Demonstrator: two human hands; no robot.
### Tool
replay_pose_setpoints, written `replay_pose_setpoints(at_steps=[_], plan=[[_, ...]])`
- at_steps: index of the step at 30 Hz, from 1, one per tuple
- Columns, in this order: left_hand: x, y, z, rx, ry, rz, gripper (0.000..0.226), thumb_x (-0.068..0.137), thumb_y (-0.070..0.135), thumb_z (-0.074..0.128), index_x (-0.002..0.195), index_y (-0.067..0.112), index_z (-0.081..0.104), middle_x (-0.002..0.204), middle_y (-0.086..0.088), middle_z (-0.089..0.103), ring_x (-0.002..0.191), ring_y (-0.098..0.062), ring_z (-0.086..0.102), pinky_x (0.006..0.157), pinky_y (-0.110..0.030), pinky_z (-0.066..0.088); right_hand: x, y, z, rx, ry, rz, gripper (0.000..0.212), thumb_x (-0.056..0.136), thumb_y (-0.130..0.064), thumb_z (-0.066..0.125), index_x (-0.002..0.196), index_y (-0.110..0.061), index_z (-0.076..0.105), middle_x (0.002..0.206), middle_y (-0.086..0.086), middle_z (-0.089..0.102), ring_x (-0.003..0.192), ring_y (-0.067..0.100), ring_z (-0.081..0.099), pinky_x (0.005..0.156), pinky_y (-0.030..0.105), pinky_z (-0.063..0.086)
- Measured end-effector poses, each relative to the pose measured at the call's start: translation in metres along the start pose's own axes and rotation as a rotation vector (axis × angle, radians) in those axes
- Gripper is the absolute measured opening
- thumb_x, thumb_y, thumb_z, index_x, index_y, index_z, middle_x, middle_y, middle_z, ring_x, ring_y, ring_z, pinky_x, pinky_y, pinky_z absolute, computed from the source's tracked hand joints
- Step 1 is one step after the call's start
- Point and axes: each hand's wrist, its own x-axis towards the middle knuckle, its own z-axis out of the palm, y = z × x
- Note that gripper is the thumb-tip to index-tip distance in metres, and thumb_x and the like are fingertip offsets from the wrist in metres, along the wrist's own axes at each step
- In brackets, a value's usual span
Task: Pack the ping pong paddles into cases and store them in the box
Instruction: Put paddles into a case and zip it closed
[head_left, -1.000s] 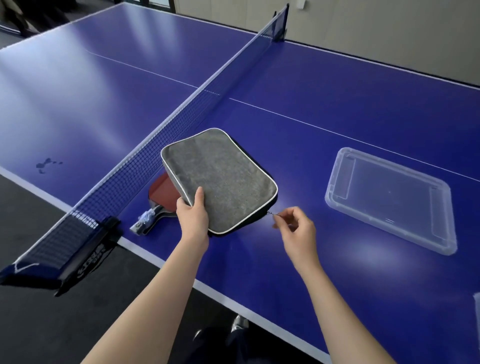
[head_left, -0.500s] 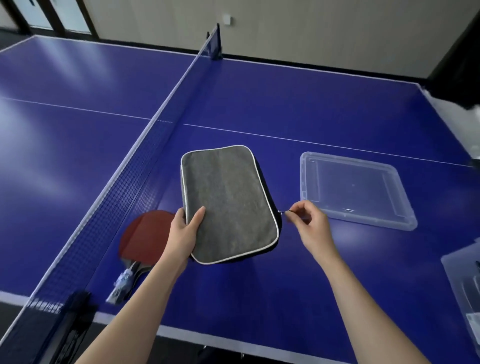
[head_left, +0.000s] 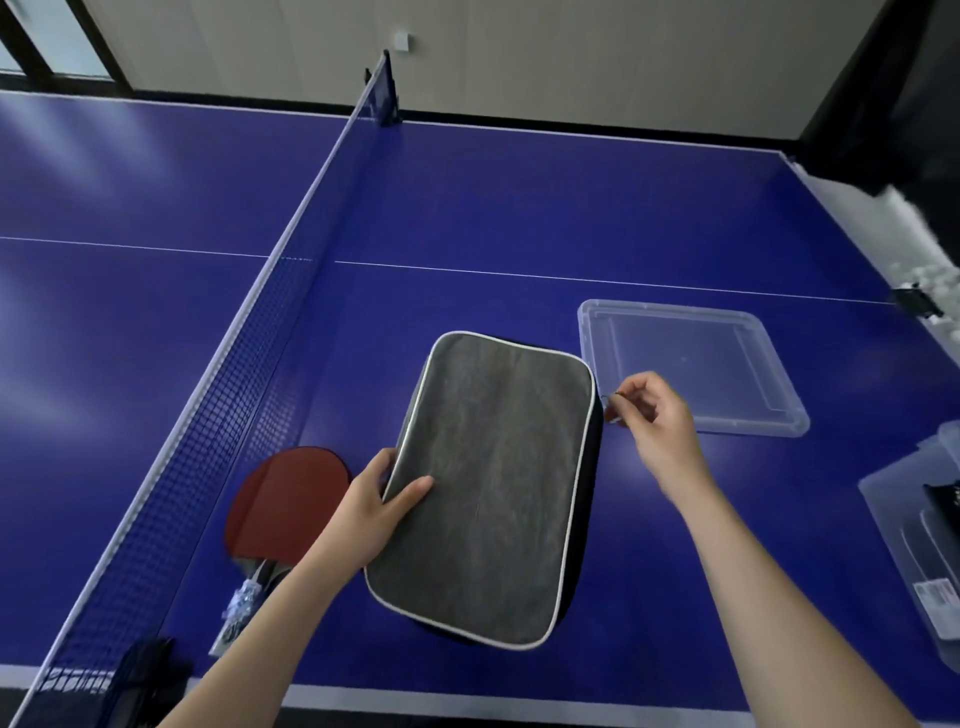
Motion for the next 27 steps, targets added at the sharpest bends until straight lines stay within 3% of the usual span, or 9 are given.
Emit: replay_pose_setpoints(at_steps=[5, 8, 11, 16, 20, 23, 27], plan=[[-0.002, 0.003, -0.014, 0.087, -0.101, 0.028, 0.034, 0.076, 0.052, 0.065, 0.103, 0.032, 0.058, 0.097, 0.017, 0.070, 0.084, -0.004, 0.070, 0.063, -0.014, 0.053, 0.018, -0.007, -0.009, -0.020, -0.149, 0.017, 0.017, 0.090, -0.002, 0.060, 0.081, -0.015, 0.055, 0.070, -0.007, 0.064, 0.067, 0.006, 0.064, 0.068, 0.024, 0.054], [-0.001, 0.012, -0.024, 0.136, -0.185, 0.041, 0.034, 0.078, 0.052, 0.065, 0.104, 0.031, 0.058, 0.097, 0.013, 0.071, 0.084, -0.008, 0.071, 0.064, -0.018, 0.054, 0.034, -0.023, -0.007, -0.033, -0.216, -0.032, 0.020, 0.089, 0.000, 0.062, 0.079, -0.017, 0.055, 0.068, -0.011, 0.062, 0.066, 0.005, 0.060, 0.068, 0.022, 0.052], [0.002, 0.022, -0.033, 0.175, -0.242, 0.071, 0.035, 0.081, 0.048, 0.065, 0.107, 0.027, 0.058, 0.099, 0.006, 0.071, 0.087, -0.011, 0.070, 0.071, -0.026, 0.057, 0.049, -0.040, -0.002, -0.003, -0.309, -0.051, 0.022, 0.087, 0.005, 0.061, 0.080, -0.014, 0.055, 0.069, -0.006, 0.062, 0.064, 0.004, 0.061, 0.067, 0.016, 0.052], [0.010, 0.047, -0.044, 0.362, -0.317, 0.189, 0.035, 0.079, 0.053, 0.063, 0.105, 0.030, 0.056, 0.096, 0.012, 0.069, 0.084, -0.005, 0.068, 0.073, -0.025, 0.054, 0.069, -0.068, 0.007, -0.070, -0.529, -0.087, 0.024, 0.087, 0.009, 0.059, 0.080, -0.013, 0.054, 0.072, 0.003, 0.059, 0.066, 0.006, 0.062, 0.070, 0.015, 0.050], [0.016, 0.058, -0.044, 0.501, -0.403, 0.252, 0.032, 0.082, 0.057, 0.059, 0.106, 0.037, 0.051, 0.091, 0.022, 0.067, 0.078, 0.001, 0.066, 0.066, -0.013, 0.049, 0.080, -0.083, 0.020, -0.194, -0.633, -0.132, 0.020, 0.087, 0.002, 0.063, 0.079, -0.015, 0.057, 0.074, 0.001, 0.064, 0.072, 0.012, 0.063, 0.072, 0.018, 0.048], [0.020, 0.061, -0.045, 0.592, -0.421, 0.282, 0.037, 0.084, 0.055, 0.060, 0.111, 0.031, 0.051, 0.083, 0.027, 0.065, 0.068, 0.003, 0.063, 0.059, -0.009, 0.044, 0.085, -0.088, 0.028, -0.234, -0.683, -0.129, 0.016, 0.087, 0.000, 0.063, 0.082, -0.014, 0.058, 0.075, -0.002, 0.066, 0.074, 0.010, 0.064, 0.075, 0.021, 0.049], [0.028, 0.066, -0.047, 0.732, -0.420, 0.335, 0.040, 0.084, 0.058, 0.058, 0.112, 0.030, 0.050, 0.068, 0.018, 0.062, 0.058, -0.004, 0.058, 0.051, -0.011, 0.039, 0.086, -0.088, 0.035, -0.238, -0.713, -0.134, 0.014, 0.087, -0.001, 0.064, 0.083, -0.014, 0.060, 0.074, -0.006, 0.066, 0.074, 0.010, 0.063, 0.077, 0.022, 0.050]])
